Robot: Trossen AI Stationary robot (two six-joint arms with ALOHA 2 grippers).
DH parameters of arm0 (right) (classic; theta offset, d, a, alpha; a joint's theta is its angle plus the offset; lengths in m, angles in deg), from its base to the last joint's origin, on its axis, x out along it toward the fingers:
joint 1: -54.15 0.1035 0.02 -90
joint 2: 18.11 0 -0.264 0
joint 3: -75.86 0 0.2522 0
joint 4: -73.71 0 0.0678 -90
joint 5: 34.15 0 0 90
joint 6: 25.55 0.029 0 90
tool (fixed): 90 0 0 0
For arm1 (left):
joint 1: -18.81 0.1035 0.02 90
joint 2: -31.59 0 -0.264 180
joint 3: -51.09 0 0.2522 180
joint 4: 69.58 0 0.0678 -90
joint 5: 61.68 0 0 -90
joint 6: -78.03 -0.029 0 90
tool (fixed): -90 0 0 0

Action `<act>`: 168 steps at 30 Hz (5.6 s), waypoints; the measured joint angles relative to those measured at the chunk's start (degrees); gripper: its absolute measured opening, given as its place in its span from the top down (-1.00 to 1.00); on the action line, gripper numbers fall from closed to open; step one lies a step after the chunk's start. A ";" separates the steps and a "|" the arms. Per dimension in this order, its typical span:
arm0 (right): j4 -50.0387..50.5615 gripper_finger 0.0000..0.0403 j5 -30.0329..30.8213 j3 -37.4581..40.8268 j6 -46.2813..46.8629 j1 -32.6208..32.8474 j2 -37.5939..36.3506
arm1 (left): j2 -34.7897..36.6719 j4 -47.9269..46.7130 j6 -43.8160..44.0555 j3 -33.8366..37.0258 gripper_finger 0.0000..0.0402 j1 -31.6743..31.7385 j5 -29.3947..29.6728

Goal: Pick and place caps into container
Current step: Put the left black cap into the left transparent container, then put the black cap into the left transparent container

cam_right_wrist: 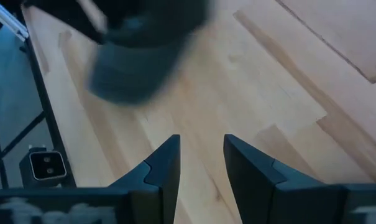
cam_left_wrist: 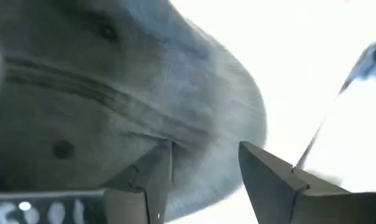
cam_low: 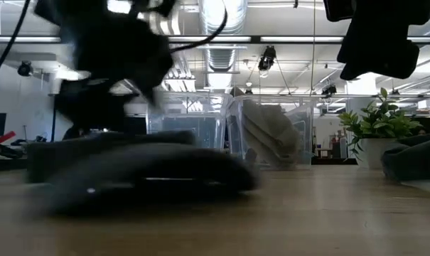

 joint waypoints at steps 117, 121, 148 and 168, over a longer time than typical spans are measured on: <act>-8.05 0.84 -17.40 -34.37 -19.20 -48.31 27.84 | 15.25 -34.54 -28.76 -29.28 0.10 -16.96 81.53; -5.45 0.72 -17.79 -38.35 -18.37 -48.11 31.68 | 15.97 -34.65 -21.08 -24.46 0.10 -16.14 74.11; 37.19 0.09 -3.47 -10.55 18.96 -1.60 -11.02 | 9.30 15.12 -33.91 -4.01 0.10 -2.46 37.31; -16.56 0.17 -2.88 12.23 8.48 -9.00 11.62 | 7.03 5.20 -19.17 -4.99 0.10 -5.93 33.75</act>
